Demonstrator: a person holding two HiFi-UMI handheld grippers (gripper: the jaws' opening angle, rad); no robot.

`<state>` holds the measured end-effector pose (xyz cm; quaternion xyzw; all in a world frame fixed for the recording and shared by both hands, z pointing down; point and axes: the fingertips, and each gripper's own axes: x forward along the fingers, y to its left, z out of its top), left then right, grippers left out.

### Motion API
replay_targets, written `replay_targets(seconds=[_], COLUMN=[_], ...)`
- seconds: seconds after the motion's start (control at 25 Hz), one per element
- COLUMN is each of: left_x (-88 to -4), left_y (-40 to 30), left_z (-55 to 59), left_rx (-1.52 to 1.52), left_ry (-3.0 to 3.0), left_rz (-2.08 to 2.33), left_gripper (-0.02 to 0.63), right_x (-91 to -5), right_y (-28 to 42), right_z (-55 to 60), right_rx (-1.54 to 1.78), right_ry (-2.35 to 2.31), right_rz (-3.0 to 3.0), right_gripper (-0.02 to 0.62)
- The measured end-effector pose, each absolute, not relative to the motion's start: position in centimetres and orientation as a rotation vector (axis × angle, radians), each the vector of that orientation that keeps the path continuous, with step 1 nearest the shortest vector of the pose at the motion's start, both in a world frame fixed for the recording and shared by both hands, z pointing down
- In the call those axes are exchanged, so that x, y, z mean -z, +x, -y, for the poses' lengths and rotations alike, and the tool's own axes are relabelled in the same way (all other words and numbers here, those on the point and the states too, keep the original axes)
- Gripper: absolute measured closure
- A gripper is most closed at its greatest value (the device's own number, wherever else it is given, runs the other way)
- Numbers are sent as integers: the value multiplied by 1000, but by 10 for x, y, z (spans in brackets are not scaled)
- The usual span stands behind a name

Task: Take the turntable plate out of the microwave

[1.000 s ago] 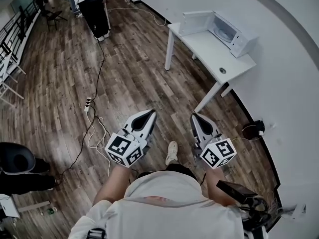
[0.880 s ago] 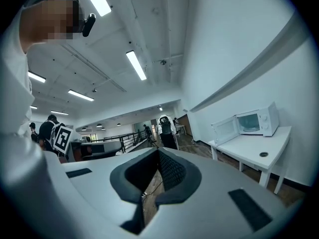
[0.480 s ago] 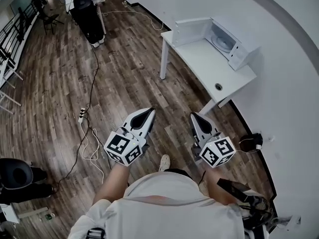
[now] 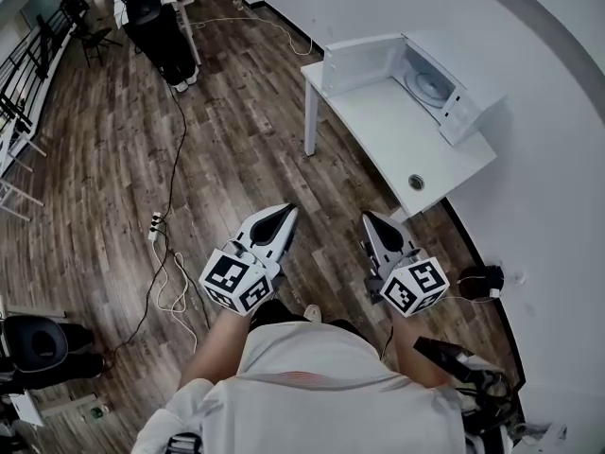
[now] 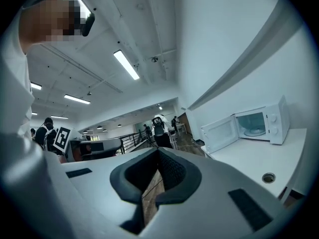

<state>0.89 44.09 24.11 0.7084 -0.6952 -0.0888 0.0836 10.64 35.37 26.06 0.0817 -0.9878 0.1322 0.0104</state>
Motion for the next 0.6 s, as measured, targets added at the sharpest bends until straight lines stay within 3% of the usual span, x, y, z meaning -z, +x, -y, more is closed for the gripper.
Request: replay_targets(seconds=[0.6], left_x=[-250], left_y=[-121], left_z=[-328], left_rx=[291], left_ry=[2200], left_rz=[1988], left_gripper=[595], right_x=[-266], right_y=[-7], right_z=[-251], right_rx=[-367], right_ry=[385], right_rz=[3053], right_gripper=[592])
